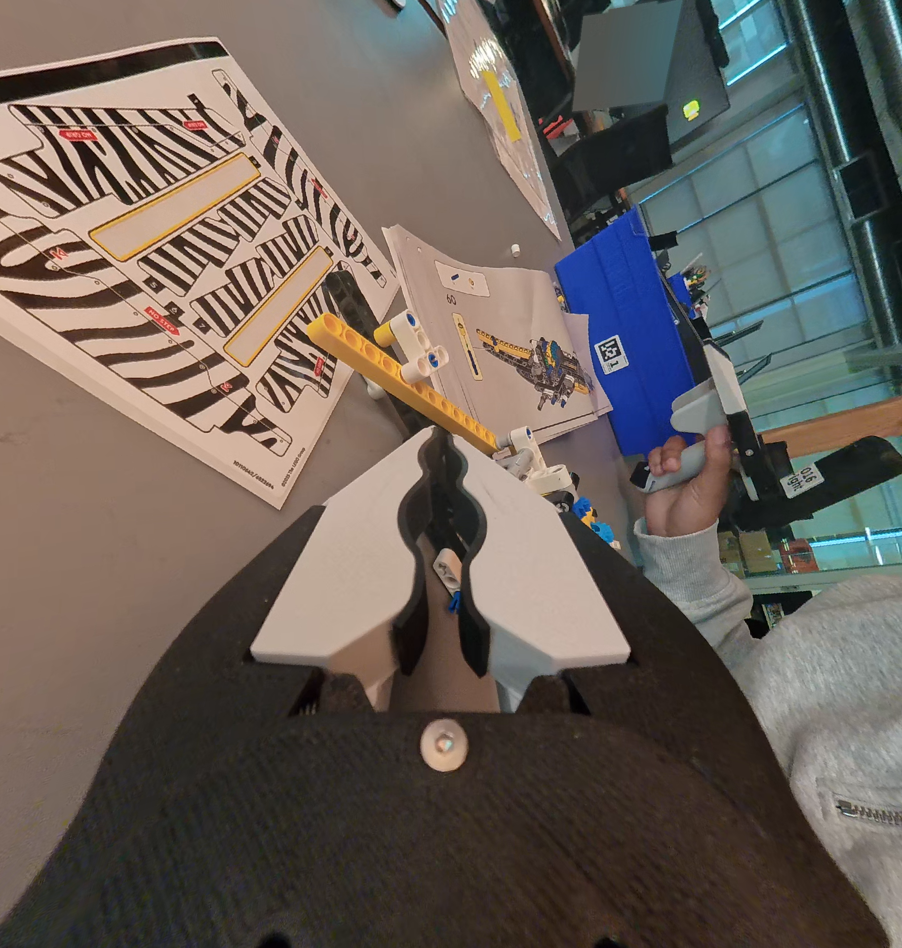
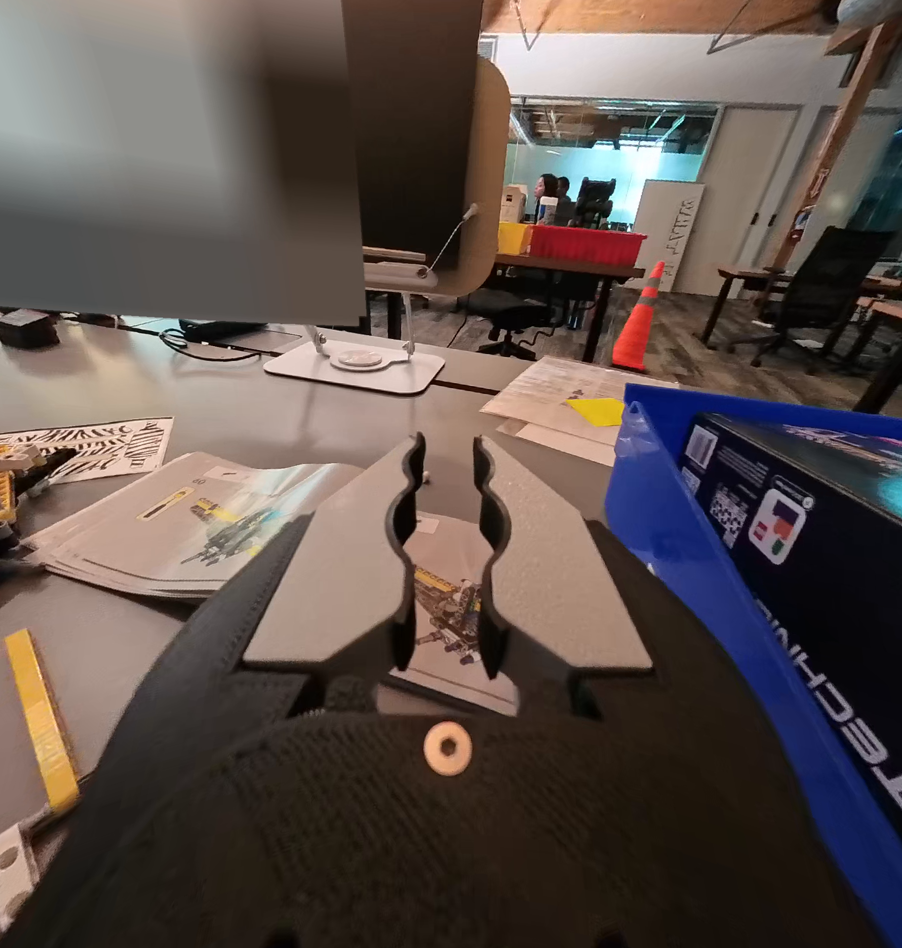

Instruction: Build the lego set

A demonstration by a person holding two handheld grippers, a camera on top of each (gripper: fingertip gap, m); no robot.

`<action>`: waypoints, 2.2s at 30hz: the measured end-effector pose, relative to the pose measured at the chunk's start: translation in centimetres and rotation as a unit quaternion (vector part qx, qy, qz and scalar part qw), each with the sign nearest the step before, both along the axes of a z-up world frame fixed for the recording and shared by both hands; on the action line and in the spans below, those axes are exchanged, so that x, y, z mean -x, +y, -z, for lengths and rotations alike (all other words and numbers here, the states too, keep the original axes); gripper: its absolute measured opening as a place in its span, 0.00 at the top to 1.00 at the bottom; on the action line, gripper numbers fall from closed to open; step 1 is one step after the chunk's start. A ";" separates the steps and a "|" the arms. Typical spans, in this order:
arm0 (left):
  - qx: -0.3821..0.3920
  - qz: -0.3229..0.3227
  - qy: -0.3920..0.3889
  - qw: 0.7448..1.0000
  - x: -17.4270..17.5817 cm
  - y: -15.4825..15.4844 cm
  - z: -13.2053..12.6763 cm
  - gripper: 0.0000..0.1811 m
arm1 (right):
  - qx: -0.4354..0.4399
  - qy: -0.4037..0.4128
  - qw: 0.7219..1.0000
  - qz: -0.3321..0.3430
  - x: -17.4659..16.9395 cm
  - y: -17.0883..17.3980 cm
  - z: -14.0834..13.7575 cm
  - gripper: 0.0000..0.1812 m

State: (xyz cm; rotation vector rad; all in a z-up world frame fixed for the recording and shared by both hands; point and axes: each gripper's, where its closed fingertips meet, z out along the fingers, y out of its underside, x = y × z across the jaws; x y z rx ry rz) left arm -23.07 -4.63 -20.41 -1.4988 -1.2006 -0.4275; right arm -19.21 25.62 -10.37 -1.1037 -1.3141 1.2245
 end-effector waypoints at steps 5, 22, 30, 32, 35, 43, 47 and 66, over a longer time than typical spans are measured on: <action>0.000 0.000 -0.001 1.000 0.0 0.0 0.0 1.00 | -0.004 -0.007 1.000 -0.001 0.2 -0.1 0.3 0.91; 0.000 0.000 -0.001 1.000 0.0 0.0 0.0 1.00 | 0.017 -0.035 0.999 -0.016 0.6 -0.4 1.7 0.91; -0.001 0.001 -0.002 1.000 0.0 0.0 0.0 1.00 | 0.020 -0.051 0.998 -0.025 0.9 -0.8 2.4 0.91; 0.000 0.002 -0.003 1.000 0.0 0.0 0.0 1.00 | 0.023 -0.058 0.998 -0.025 1.0 -0.8 2.7 0.90; 0.000 0.001 -0.003 1.000 0.0 0.0 0.0 1.00 | 0.034 -0.069 0.997 -0.030 1.1 -0.9 3.2 0.90; -0.001 0.002 -0.003 1.000 0.0 0.0 0.1 1.00 | 0.042 -0.072 0.996 -0.032 1.2 -0.9 3.4 0.90; 0.000 0.001 -0.004 1.000 0.0 0.0 0.1 1.00 | 0.044 -0.076 0.996 -0.029 1.2 -0.7 3.5 0.90; 0.002 0.001 -0.005 1.000 0.0 0.0 0.2 1.00 | 0.074 -0.072 0.994 -0.020 1.2 0.1 3.3 0.90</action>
